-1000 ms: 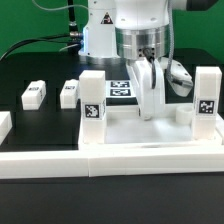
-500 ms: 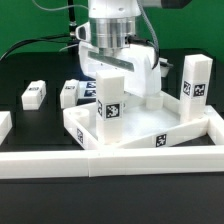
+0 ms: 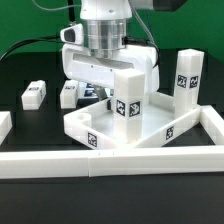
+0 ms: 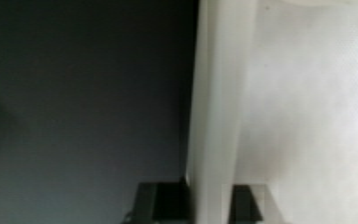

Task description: Assemble desk

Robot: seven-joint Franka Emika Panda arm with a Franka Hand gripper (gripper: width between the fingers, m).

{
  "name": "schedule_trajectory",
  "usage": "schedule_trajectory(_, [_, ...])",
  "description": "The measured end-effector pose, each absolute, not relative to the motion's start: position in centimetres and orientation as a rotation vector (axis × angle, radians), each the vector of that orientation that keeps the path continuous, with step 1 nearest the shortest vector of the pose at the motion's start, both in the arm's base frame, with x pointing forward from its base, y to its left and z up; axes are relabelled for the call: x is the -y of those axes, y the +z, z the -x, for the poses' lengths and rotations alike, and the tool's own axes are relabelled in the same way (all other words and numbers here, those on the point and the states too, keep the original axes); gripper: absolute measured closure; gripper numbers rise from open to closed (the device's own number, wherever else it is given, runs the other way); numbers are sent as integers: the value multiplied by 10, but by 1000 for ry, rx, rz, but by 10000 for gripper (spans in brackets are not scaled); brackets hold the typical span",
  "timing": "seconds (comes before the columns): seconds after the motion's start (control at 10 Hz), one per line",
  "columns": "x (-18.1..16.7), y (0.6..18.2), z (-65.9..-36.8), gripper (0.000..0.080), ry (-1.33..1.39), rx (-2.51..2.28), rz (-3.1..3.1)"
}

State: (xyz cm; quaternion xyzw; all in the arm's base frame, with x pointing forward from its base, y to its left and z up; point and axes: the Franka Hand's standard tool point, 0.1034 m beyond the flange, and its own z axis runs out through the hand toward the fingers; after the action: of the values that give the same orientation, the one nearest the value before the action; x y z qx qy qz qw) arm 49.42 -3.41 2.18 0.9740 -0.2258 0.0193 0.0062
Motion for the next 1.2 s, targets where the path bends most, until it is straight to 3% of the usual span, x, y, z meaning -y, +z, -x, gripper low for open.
schedule_trajectory(0.3, [31,28,-531,736,122,169,-3096])
schedule_trajectory(0.8, [26,30,-538,736,108,-406,-3030])
schedule_trajectory(1.2, [45,40,-575,737,148,-1113,-2770])
